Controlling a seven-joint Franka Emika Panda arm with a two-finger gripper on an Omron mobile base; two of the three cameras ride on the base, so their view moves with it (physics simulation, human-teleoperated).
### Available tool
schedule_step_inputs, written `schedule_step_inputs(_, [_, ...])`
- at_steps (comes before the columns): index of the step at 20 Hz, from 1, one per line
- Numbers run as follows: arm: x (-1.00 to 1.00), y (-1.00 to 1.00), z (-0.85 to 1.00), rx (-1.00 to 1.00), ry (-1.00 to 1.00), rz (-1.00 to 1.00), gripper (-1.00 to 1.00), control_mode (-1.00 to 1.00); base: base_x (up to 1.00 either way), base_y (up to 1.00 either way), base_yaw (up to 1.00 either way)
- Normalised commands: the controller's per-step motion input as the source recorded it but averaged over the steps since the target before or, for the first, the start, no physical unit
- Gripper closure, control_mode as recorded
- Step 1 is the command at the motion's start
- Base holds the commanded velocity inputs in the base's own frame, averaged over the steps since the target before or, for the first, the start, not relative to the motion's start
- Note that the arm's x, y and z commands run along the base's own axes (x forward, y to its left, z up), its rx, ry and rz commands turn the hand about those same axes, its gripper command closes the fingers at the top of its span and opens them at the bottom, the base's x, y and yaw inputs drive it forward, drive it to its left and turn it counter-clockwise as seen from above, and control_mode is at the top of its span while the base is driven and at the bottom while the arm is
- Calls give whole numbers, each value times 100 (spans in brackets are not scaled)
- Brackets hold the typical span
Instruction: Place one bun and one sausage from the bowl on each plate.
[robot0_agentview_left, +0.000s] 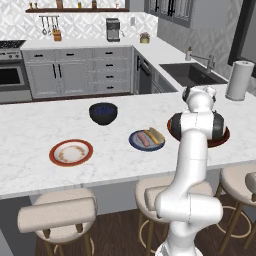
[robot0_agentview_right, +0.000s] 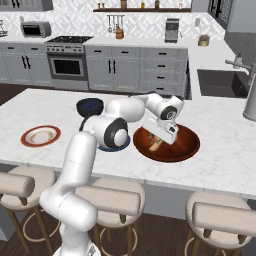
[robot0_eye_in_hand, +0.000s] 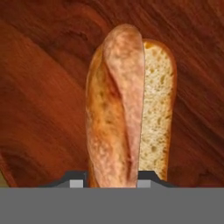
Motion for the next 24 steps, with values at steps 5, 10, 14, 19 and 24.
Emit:
schedule_step_inputs(5, [-52, 0, 32, 0, -12, 0, 100, -100, 0, 0, 0])
schedule_step_inputs(10, [-63, 19, 88, -2, -2, 0, 100, -100, 0, 0, 0])
schedule_step_inputs(14, [-55, 75, 85, -9, 0, 0, 100, -100, 0, 0, 0])
schedule_step_inputs(19, [-66, 90, 59, -11, 0, 0, 100, -100, 0, 0, 0])
schedule_step_inputs(24, [-40, 100, 38, -13, 0, 2, 100, -100, 0, 0, 0])
